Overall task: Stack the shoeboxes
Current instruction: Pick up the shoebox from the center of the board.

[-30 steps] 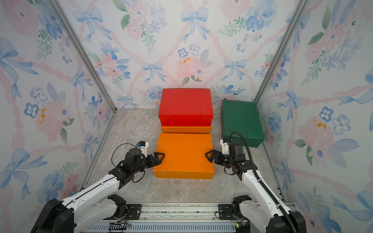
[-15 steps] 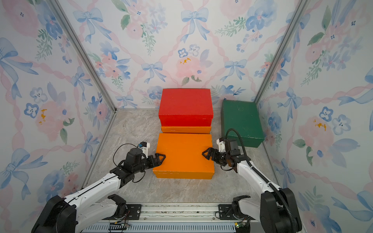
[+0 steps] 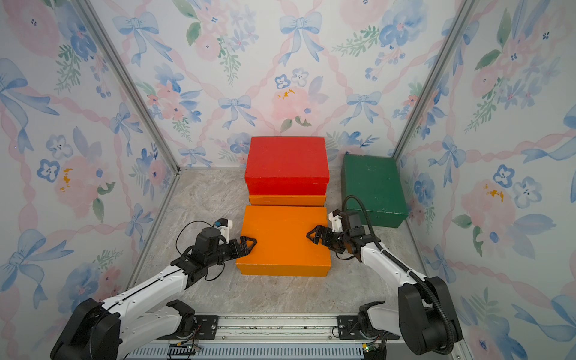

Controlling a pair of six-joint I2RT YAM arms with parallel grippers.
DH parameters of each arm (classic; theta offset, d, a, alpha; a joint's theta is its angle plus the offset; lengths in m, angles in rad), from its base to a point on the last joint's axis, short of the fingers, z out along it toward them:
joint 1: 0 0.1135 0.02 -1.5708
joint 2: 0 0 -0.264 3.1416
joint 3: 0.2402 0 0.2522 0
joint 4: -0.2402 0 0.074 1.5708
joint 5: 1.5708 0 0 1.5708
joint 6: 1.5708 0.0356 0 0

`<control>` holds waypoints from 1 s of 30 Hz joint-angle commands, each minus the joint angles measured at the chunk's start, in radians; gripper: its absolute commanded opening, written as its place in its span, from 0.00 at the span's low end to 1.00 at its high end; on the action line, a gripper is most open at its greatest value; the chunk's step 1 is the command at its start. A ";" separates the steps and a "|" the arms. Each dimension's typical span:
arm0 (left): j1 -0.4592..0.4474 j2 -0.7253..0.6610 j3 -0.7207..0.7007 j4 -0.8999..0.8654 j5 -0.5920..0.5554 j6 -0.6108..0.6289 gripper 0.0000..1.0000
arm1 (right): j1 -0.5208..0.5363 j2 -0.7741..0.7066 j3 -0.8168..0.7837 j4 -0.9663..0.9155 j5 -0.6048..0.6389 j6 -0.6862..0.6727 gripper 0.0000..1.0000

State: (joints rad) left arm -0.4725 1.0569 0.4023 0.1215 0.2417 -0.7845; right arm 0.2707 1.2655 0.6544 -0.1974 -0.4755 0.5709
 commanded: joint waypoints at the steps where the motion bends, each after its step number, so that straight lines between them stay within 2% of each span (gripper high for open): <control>1: 0.000 -0.004 0.009 0.022 0.029 0.021 0.98 | 0.033 0.004 0.016 -0.031 -0.014 0.004 0.97; 12: -0.001 -0.033 0.018 0.047 0.064 0.006 0.94 | 0.065 -0.034 0.051 -0.068 -0.015 0.001 0.89; 30: -0.006 -0.076 0.046 0.048 0.094 -0.006 0.89 | 0.086 -0.069 0.109 -0.105 -0.014 0.007 0.87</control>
State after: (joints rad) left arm -0.4706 0.9955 0.4042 0.1307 0.2630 -0.7864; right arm 0.3271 1.2240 0.7116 -0.3016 -0.4381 0.5755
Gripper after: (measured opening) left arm 0.892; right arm 0.878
